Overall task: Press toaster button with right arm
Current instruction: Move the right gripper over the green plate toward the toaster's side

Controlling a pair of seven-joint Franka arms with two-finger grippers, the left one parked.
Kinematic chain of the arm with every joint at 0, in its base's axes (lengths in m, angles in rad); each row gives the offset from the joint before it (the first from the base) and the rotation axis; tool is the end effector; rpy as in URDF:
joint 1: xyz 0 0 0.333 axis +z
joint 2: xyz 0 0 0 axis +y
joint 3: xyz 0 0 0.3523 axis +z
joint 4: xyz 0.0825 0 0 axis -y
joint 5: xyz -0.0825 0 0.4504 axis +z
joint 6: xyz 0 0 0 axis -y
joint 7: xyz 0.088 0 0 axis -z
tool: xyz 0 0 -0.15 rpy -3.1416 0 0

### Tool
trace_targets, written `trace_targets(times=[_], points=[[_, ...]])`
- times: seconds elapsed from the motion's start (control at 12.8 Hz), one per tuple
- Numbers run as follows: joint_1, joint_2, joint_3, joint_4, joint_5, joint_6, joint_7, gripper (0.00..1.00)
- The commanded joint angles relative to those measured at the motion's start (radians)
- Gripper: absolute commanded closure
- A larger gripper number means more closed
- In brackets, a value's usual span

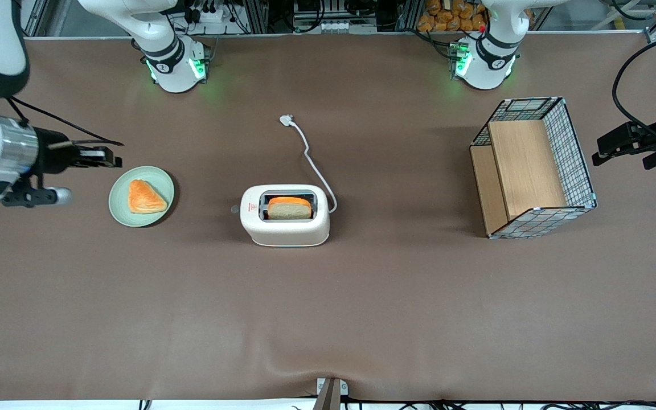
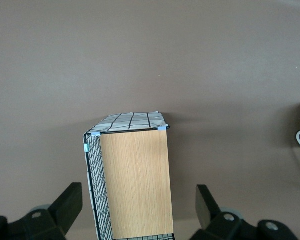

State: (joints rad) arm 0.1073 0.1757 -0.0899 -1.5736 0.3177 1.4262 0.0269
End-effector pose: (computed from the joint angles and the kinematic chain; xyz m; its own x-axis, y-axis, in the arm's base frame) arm 0.6367 0.0650 0.5041 0.9475 0.0322 -0.3182 -0.0628 -0.9567 -0.2840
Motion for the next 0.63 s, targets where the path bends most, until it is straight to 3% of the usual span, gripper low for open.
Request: trace_targets(times=[0.0,0.23,0.55], points=[[0.032,0.03,-0.007,-0.035,0.078,0.046,0.016,1.0],[0.066,0.038,-0.007,-0.097,0.171,0.112,0.016,1.0],[0.127,0.059,-0.007,-0.167,0.189,0.225,0.007,1.0]])
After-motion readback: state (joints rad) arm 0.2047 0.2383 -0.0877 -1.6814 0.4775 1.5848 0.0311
